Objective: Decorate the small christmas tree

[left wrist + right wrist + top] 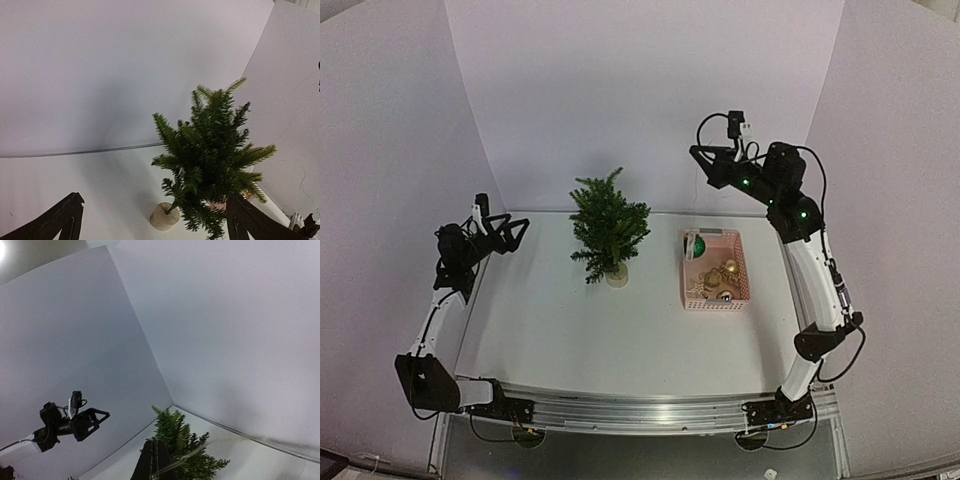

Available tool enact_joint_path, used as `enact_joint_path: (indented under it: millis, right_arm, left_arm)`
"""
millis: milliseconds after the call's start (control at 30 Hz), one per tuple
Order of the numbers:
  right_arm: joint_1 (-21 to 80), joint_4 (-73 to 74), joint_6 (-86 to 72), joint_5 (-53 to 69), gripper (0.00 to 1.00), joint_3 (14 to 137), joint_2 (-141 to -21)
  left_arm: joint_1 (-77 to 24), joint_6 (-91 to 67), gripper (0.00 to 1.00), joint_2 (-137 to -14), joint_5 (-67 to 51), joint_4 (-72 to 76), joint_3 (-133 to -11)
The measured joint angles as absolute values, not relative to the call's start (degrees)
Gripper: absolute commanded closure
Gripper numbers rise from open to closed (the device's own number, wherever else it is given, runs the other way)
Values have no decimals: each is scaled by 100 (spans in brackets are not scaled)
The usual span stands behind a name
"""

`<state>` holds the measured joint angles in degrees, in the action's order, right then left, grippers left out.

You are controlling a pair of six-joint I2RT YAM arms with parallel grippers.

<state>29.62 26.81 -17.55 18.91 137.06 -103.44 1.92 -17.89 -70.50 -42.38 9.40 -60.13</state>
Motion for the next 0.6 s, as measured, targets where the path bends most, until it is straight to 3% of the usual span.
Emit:
enact_joint_path:
  millis: [300, 433, 600]
  right_arm:
    - [3794, 2699, -1572, 2698, 100, 12757, -10055]
    - [4250, 2712, -1461, 2496, 100, 12437, -9994]
    - [4676, 2642, -1418, 2205, 100, 12162, -9920]
  left_arm:
    - [-1035, -1212, 17, -7567, -5107, -779, -8338]
    - [-1808, -728, 10, -8171, -5143, -1724, -9513]
    - [-2847, -314, 7, -8776, -5149, -2459, -10149]
